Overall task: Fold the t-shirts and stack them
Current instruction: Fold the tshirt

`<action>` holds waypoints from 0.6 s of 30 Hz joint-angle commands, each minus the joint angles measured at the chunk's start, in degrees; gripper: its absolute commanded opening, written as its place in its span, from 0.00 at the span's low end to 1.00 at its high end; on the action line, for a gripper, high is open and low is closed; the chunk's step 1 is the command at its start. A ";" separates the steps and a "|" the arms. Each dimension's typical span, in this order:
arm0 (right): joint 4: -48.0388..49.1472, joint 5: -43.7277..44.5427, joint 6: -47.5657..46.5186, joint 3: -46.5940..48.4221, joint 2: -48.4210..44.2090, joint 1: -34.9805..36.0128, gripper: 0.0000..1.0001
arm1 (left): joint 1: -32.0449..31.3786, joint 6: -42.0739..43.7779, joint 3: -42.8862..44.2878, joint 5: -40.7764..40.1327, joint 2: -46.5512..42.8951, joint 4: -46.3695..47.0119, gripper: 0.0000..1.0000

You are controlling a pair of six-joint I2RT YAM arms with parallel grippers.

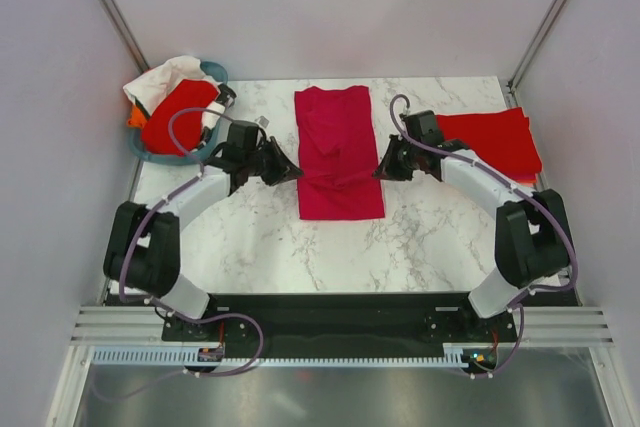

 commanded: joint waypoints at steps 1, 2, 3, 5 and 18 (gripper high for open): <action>2.05 1.57 0.29 4.50 4.12 -2.36 0.00 | 1.99 3.00 5.65 1.89 5.86 -0.10 0.02; 2.22 1.14 0.29 5.11 5.36 -2.63 0.00 | 2.35 3.00 6.53 2.59 7.09 -0.01 0.02; 2.14 0.70 0.20 6.60 6.59 -3.06 0.00 | 2.52 2.82 7.93 2.85 8.50 0.16 0.02; 2.22 -0.18 0.11 8.01 9.84 -3.77 0.00 | 2.79 2.82 9.52 3.64 12.10 0.69 0.02; 2.40 -2.20 -0.15 15.83 18.02 -8.25 0.00 | 3.58 1.95 14.97 5.93 20.72 2.18 0.02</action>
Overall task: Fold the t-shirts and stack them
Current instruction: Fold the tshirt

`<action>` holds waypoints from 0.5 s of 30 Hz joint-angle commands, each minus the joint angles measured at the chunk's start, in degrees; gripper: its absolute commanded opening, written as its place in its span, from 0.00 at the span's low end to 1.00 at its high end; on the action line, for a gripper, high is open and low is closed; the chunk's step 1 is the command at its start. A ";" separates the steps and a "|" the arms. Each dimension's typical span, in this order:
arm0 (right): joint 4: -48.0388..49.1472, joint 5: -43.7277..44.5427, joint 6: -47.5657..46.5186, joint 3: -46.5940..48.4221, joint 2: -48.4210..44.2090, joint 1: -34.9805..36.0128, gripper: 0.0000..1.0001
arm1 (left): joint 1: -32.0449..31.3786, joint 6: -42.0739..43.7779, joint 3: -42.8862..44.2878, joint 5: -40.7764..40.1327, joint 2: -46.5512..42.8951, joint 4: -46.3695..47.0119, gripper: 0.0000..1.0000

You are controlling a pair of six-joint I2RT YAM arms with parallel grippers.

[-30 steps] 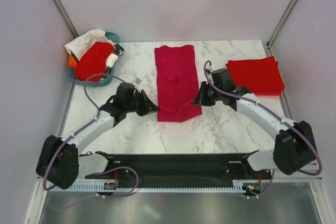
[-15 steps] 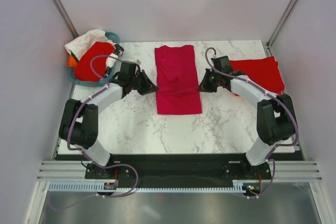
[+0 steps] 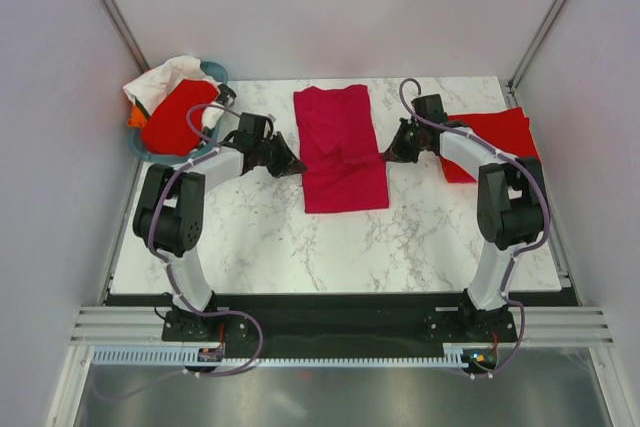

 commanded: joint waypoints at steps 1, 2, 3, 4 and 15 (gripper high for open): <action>1.52 -1.57 -0.24 3.95 2.22 -0.19 0.00 | 0.76 1.40 3.48 2.28 1.60 1.97 0.02; 1.61 -1.57 -0.33 4.30 2.58 -0.28 0.00 | 0.85 1.40 3.83 2.37 1.87 2.05 0.02; 1.52 -1.66 -0.41 5.00 2.84 -0.28 0.00 | 1.02 1.40 4.27 2.28 2.30 1.97 0.02; 1.52 -1.66 -0.41 5.35 3.37 -0.36 0.00 | 1.20 1.31 4.45 2.11 2.48 1.97 0.02; 1.43 -2.36 0.29 10.98 8.20 -0.89 0.00 | 2.43 0.78 8.31 2.90 5.91 1.79 0.02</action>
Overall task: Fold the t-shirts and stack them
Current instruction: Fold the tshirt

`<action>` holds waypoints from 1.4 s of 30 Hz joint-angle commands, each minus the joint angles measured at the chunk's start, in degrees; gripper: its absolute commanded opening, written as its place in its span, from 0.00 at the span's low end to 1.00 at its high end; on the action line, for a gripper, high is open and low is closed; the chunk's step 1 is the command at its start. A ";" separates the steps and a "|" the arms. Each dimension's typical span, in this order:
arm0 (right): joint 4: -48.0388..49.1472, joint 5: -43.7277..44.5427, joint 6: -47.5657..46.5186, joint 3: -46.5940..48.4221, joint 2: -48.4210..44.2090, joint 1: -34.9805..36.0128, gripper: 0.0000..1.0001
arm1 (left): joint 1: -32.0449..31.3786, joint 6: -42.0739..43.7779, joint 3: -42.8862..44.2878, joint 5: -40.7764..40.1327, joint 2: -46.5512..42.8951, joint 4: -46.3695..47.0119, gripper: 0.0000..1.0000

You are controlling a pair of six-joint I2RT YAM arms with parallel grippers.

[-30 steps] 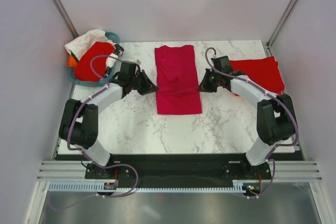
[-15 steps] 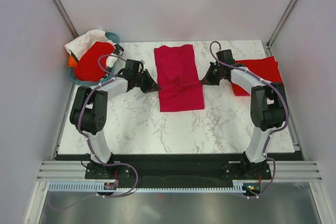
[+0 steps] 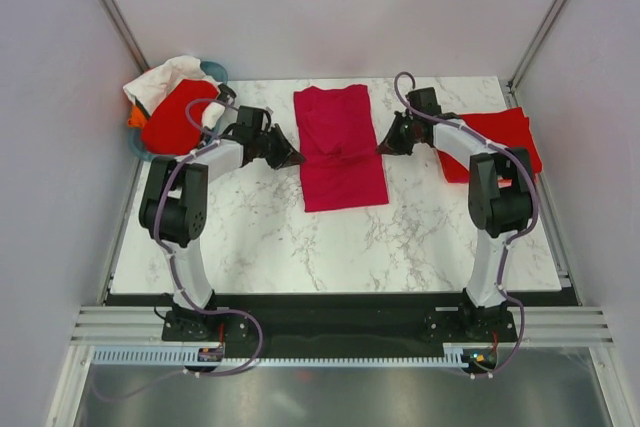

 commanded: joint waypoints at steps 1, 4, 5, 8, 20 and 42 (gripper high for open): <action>1.35 -0.90 0.44 3.72 1.49 -0.59 0.00 | 0.70 0.72 3.13 2.33 1.86 1.22 0.02; 1.09 -1.16 0.62 5.31 2.82 -0.85 0.01 | 1.14 0.54 4.54 2.59 2.83 1.22 0.02; 1.08 -1.34 0.70 5.75 3.16 -0.94 0.01 | 1.14 0.45 5.32 2.77 3.53 1.22 0.02; 1.00 -1.52 1.06 7.06 4.31 -1.20 0.01 | 1.50 0.45 6.99 3.03 4.50 0.87 0.02; 5.30 -2.14 -0.08 5.59 3.79 -1.64 0.76 | 2.46 3.96 8.51 -1.00 5.31 -0.01 0.74; 15.06 -1.25 -2.98 -32.22 -19.25 -0.50 0.48 | -3.25 5.55 -23.93 -1.18 -16.76 9.13 0.57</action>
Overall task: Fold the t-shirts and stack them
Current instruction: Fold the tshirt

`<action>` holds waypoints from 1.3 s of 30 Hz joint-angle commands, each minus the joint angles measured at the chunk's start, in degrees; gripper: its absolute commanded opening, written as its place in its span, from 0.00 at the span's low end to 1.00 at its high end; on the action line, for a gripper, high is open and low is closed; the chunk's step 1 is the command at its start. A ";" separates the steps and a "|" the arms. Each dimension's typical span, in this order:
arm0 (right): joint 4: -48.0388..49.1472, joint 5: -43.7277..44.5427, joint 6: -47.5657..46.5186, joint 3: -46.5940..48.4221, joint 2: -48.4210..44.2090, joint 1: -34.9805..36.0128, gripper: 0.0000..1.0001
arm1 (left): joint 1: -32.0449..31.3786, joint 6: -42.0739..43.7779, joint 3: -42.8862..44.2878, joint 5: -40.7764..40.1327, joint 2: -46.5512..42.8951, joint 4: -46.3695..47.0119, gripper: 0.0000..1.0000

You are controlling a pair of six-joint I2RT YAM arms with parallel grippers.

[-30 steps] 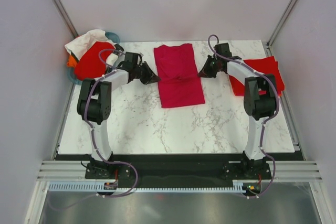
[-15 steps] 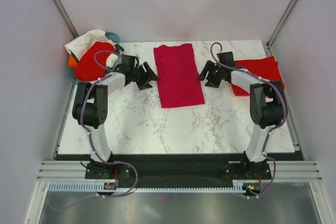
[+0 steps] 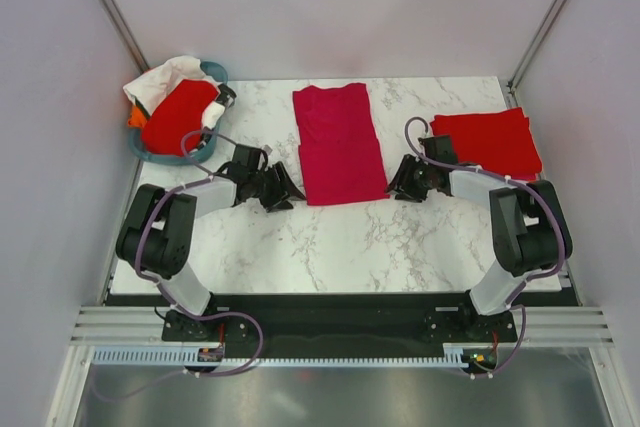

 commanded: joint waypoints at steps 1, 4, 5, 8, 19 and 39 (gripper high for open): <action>4.02 -0.40 -1.24 0.26 -0.56 0.38 0.47 | -0.80 1.51 -0.72 0.56 -2.80 5.17 0.56; 4.29 -1.10 -1.15 0.96 1.38 0.38 0.43 | -1.68 1.33 -0.81 0.47 -2.27 5.26 0.54; 4.29 -1.02 -1.06 1.14 1.81 0.46 0.42 | -1.77 1.33 -0.72 0.56 -2.01 5.35 0.54; 4.81 -0.67 -0.97 0.88 2.96 0.38 0.40 | -2.30 1.15 -0.81 0.56 -1.48 5.61 0.52; 5.17 -1.72 -1.76 0.88 3.93 1.61 0.05 | -3.35 0.89 -0.37 0.56 0.37 6.23 0.45; 6.13 -2.07 -0.88 -1.93 1.12 3.54 0.00 | -4.23 0.01 0.07 -3.04 3.72 7.81 0.02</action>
